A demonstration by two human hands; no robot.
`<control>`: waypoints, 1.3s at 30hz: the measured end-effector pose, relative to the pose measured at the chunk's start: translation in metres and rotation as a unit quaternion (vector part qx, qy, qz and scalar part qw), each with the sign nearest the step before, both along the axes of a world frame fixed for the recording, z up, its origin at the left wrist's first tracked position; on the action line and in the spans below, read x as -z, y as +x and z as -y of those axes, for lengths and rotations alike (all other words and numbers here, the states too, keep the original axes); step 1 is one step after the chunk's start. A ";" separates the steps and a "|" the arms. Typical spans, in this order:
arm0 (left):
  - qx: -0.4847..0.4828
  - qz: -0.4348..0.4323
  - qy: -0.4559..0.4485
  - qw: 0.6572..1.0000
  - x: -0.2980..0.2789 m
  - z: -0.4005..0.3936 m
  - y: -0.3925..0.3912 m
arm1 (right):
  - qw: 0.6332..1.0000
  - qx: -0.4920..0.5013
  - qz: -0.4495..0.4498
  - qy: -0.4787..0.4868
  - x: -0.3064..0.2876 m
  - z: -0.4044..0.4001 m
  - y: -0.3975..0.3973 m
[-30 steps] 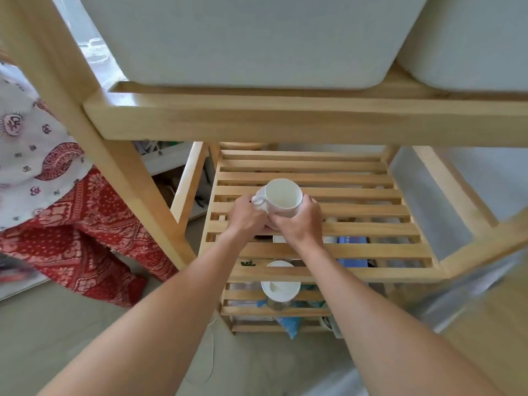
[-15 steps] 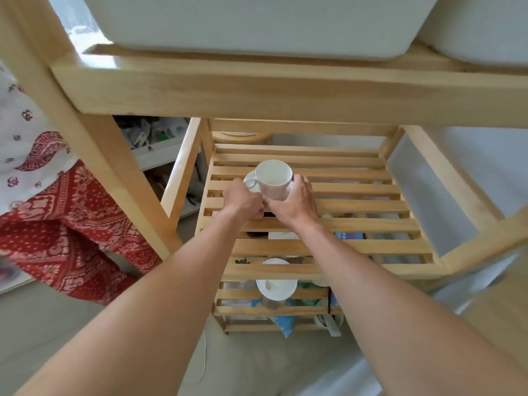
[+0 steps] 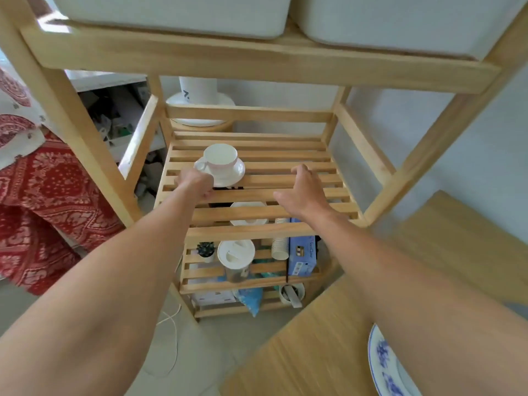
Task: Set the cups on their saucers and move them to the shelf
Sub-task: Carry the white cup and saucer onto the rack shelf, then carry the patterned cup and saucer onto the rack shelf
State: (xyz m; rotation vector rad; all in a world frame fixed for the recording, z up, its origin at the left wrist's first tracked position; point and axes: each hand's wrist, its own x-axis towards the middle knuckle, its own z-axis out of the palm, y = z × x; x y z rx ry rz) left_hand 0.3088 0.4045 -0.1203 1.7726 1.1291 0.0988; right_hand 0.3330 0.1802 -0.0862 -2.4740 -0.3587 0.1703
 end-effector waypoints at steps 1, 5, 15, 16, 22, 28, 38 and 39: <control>-0.012 0.002 -0.011 1.000 -0.003 0.005 -0.007 | 1.000 0.003 -0.001 0.002 -0.004 0.009 -0.004; -0.044 0.038 0.097 0.994 -0.027 0.041 -0.040 | 1.000 0.019 -0.014 0.012 -0.030 0.048 -0.024; 0.175 0.121 0.091 0.973 -0.074 0.199 -0.120 | 0.995 0.082 -0.055 0.000 -0.077 0.161 -0.087; 0.205 0.122 0.091 0.967 -0.073 0.214 -0.130 | 0.994 0.078 -0.071 0.002 -0.078 0.172 -0.095; 0.353 0.033 0.076 0.932 -0.059 0.287 -0.187 | 0.987 0.068 -0.141 -0.023 -0.073 0.225 -0.148; 0.422 -0.060 0.094 0.900 -0.042 0.322 -0.228 | 0.982 0.014 -0.169 -0.087 -0.066 0.246 -0.202; 0.194 0.044 -0.227 0.953 -0.045 0.324 -0.228 | 0.993 -0.011 -0.110 -0.043 -0.040 0.230 -0.197; 0.185 0.054 -0.231 0.954 -0.046 0.319 -0.223 | 0.993 -0.014 -0.110 -0.040 -0.039 0.224 -0.190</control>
